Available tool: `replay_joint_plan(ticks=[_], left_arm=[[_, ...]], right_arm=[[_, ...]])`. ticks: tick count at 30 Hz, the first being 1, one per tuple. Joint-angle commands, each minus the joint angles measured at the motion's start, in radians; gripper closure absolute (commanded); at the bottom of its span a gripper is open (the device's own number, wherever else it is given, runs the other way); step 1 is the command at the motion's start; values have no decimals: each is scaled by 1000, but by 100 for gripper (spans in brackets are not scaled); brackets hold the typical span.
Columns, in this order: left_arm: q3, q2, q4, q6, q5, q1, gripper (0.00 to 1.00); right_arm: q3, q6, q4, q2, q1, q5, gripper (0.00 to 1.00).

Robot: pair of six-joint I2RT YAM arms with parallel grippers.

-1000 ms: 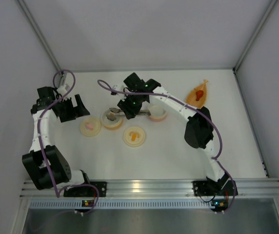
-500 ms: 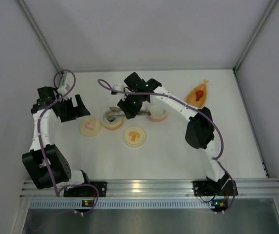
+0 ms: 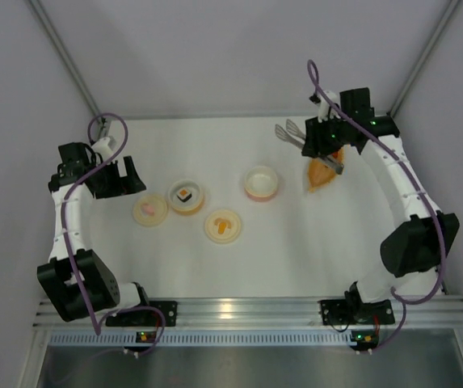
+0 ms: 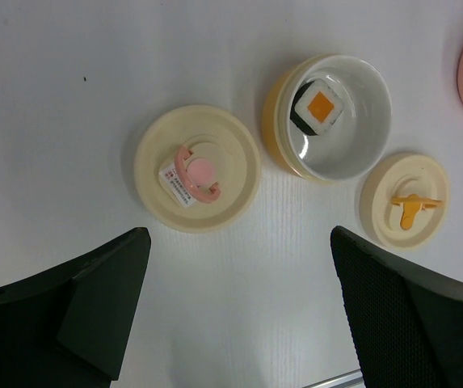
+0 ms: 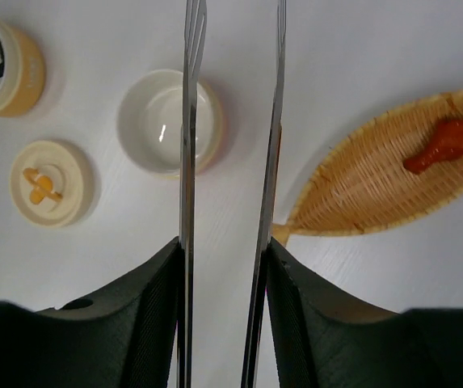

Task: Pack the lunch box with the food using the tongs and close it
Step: Pick up the fake food from the plate.

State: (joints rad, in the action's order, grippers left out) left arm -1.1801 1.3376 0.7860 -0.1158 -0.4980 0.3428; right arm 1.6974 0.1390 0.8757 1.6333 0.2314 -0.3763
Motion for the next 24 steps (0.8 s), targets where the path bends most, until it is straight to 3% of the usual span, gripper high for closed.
replay_joint_plan(ticks=[1, 6, 13, 24], left_arm=[[-38, -22, -14, -25, 13, 2, 2], [-44, -2, -16, -2, 3, 5, 2], [-58, 11, -13, 18, 18, 4, 2], [-49, 11, -16, 15, 33, 5, 2]], right_arm=[[-143, -88, -40, -114, -78, 45, 58], [-235, -131, -57, -185, -109, 213, 58], [-291, -321, -81, -175, -110, 529, 65], [-346, -406, -167, -121, -141, 582, 63]])
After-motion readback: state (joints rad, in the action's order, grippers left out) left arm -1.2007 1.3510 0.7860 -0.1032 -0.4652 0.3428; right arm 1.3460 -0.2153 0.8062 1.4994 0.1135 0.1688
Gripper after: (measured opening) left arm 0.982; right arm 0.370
